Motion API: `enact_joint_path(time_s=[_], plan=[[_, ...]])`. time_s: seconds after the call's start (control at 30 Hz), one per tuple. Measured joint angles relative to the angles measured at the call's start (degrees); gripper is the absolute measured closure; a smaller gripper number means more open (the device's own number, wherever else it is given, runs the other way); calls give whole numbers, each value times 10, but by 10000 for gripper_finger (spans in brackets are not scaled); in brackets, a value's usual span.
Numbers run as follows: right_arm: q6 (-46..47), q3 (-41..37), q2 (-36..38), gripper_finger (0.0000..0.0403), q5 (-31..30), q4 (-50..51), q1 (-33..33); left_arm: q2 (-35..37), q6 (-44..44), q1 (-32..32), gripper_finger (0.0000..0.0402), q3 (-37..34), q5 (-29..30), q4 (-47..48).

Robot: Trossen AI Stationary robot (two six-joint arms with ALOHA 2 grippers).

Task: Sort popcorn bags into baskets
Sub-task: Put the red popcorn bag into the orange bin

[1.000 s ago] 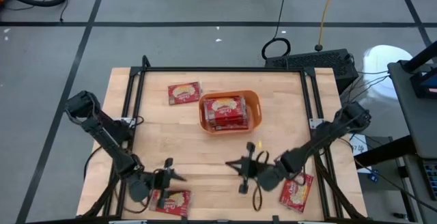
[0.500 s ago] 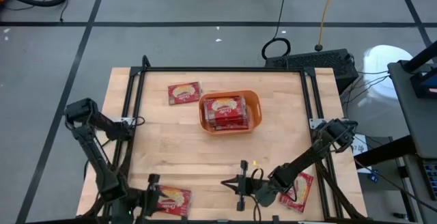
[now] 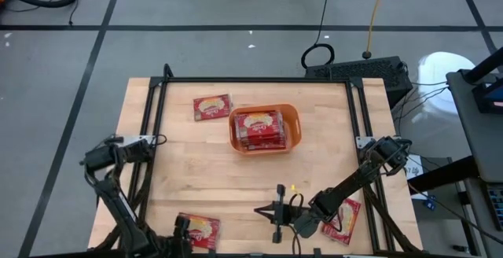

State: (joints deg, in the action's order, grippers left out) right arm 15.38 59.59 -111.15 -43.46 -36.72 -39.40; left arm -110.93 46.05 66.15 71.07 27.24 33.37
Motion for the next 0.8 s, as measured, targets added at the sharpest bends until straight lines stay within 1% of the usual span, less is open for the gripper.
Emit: enact_joint_path(time_s=[0.1,0.23,0.3,0.47,0.57,0.67,0.8], plan=[[0,0,0,403,0,0,0,-22,-4,0,219,5,0,1],[0,0,0,403,0,1,0,-30,-2,-1,240,4,6,17],[-1,0,0,403,0,1,0,-30,6,-8,254,3,15,45],[-10,0,0,403,0,1,0,-30,42,-30,281,1,60,152],[-11,0,0,403,0,1,0,-29,57,-45,285,1,58,187],[-11,0,0,403,0,2,-1,-28,51,-53,286,1,57,186],[-11,0,0,403,0,3,-1,-28,35,-52,286,0,41,185]])
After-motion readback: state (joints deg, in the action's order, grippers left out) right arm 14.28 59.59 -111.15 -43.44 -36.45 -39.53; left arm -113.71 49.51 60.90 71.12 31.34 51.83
